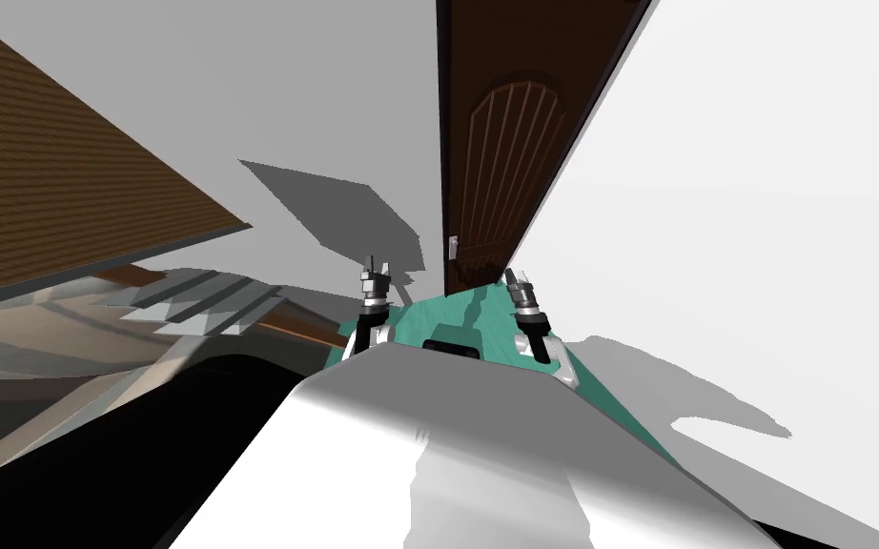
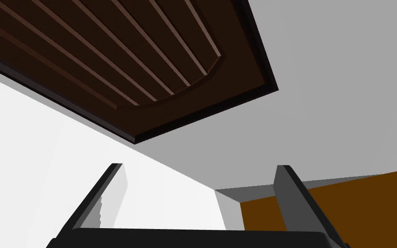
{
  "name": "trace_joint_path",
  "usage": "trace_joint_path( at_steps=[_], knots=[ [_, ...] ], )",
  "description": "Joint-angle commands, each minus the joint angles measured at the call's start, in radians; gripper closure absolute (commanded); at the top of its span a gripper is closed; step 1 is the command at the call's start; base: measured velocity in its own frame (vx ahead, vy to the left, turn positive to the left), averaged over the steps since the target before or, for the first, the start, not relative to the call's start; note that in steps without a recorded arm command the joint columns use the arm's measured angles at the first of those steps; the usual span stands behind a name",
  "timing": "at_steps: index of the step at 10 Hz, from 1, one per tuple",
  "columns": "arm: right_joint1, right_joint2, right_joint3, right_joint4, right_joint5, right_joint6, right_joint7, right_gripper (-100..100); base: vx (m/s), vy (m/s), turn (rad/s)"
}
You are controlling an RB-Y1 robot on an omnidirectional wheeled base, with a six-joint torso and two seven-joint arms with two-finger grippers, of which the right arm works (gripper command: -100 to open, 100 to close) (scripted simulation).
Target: Pull the door open
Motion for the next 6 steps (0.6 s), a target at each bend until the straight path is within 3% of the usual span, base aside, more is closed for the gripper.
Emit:
trace_joint_path(
  at_steps=[1, 6],
  knots=[
    [-0.020, 0.001, -0.004, 0.036, 0.032, -0.012, 0.010, -100, 0.090, 0.030, -0.055],
    [-0.070, 0.001, -0.012, 0.123, 0.130, -0.036, 0.032, -100, 0.094, 0.038, -0.059]
  ],
)
